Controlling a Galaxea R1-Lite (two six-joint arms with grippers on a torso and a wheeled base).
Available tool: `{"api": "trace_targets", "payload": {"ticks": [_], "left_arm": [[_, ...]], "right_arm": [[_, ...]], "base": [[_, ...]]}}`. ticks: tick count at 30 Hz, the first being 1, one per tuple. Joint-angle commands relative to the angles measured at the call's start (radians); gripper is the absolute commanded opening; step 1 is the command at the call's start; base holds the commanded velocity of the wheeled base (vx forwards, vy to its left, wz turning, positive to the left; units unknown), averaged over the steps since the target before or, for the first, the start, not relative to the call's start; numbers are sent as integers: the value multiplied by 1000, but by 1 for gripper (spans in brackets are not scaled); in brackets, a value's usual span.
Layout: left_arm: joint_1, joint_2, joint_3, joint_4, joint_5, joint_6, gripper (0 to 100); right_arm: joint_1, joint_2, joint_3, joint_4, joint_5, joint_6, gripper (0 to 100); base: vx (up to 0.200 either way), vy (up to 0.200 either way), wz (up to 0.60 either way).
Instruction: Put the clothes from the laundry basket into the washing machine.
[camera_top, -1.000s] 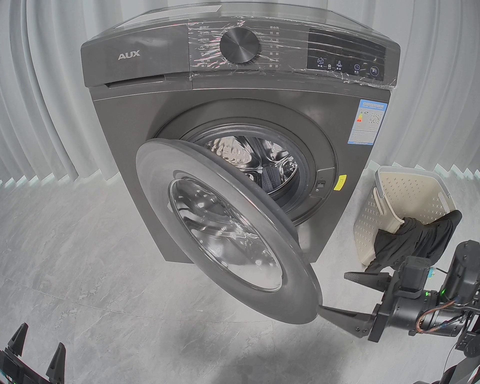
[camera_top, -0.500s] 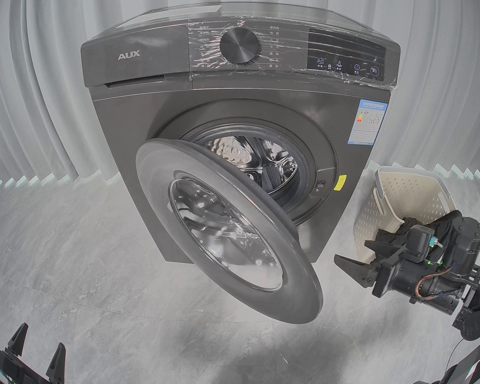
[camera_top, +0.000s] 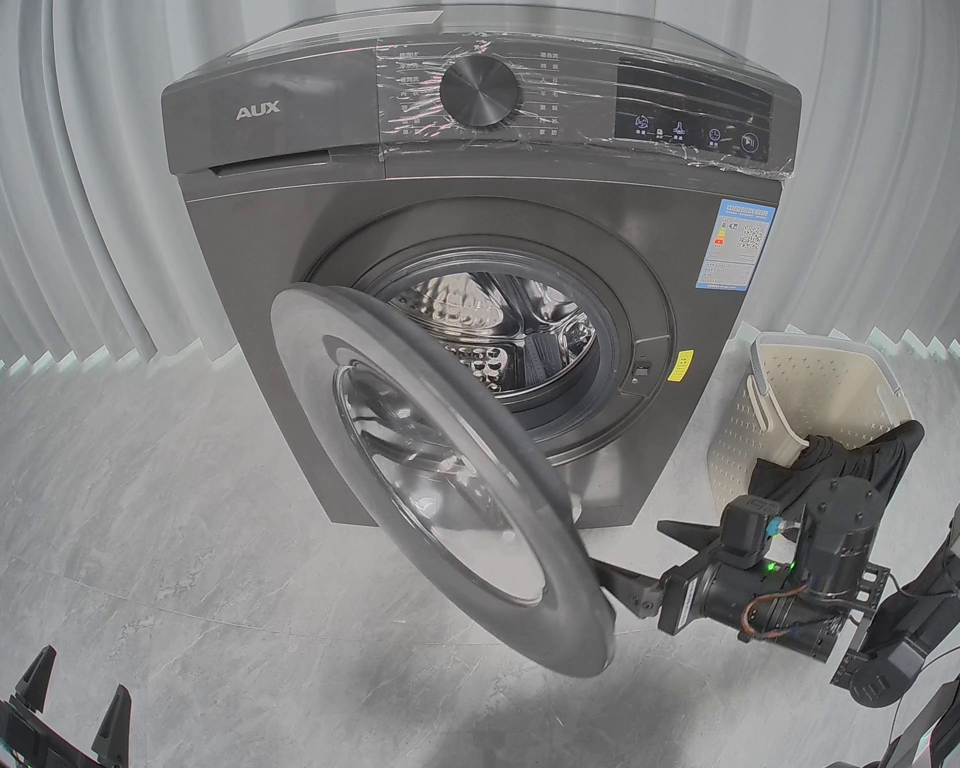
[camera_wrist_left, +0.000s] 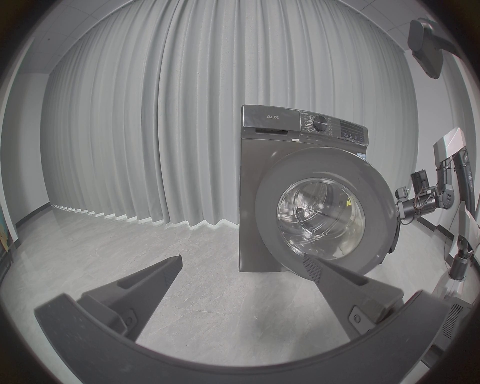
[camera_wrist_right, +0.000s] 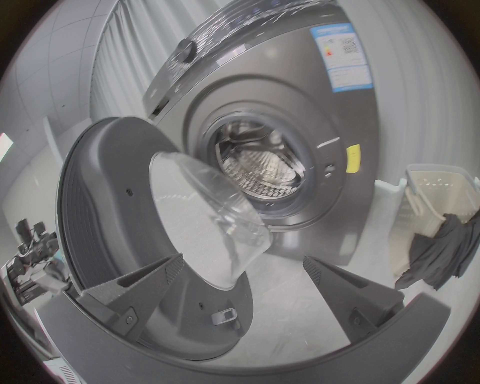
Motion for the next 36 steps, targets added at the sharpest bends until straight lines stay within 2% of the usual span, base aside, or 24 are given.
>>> {"api": "trace_targets", "payload": {"ticks": [1, 5, 10, 15, 22, 31, 36], "left_arm": [[-1, -13, 16, 0, 0, 0, 100], [0, -13, 18, 0, 0, 0, 100], [-1, -13, 18, 0, 0, 1, 100], [-1, -13, 18, 0, 0, 1, 100], [0, -13, 16, 0, 0, 0, 100], [-1, -13, 18, 0, 0, 1, 100], [-1, -13, 16, 0, 0, 1, 100]], "right_arm": [[83, 26, 14, -11, -6, 7, 100], [69, 32, -6, -25, -12, 7, 100], [-9, 76, -69, -25, -57, 6, 100], [-49, 157, -152, -25, -49, 16, 100], [-97, 308, -256, -6, -58, 18, 100], [-69, 423, -371, -2, -58, 18, 100], [-37, 449, -378, -19, -55, 18, 100]], "base": [[0, 0, 0], [0, 0, 0], [0, 0, 0], [0, 0, 0], [-171, 0, 0], [0, 0, 0], [0, 0, 0]]}}
